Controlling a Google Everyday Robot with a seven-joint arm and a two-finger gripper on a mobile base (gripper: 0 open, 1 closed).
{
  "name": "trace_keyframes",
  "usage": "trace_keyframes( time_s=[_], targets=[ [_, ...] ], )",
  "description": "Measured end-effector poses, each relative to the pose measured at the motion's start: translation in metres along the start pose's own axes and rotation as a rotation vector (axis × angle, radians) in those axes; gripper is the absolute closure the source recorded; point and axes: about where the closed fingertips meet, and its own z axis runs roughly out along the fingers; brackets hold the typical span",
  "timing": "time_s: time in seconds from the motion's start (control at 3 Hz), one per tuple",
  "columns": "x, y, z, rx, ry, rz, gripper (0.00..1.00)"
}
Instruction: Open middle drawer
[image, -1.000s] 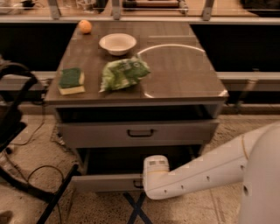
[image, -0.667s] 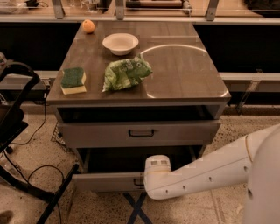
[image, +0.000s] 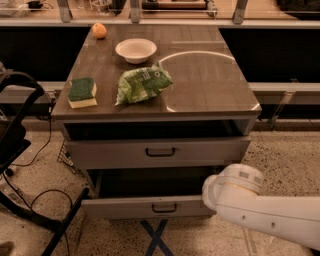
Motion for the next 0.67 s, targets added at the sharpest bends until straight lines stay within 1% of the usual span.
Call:
trace_keyframes(
  time_s=[0.33, 0.67],
  targets=[
    [0.03, -0.033, -0.037, 0.091, -0.038, 0.041, 1.0],
    [0.037, -0.046, -0.035, 0.126, -0.053, 0.029, 1.0]
  ],
)
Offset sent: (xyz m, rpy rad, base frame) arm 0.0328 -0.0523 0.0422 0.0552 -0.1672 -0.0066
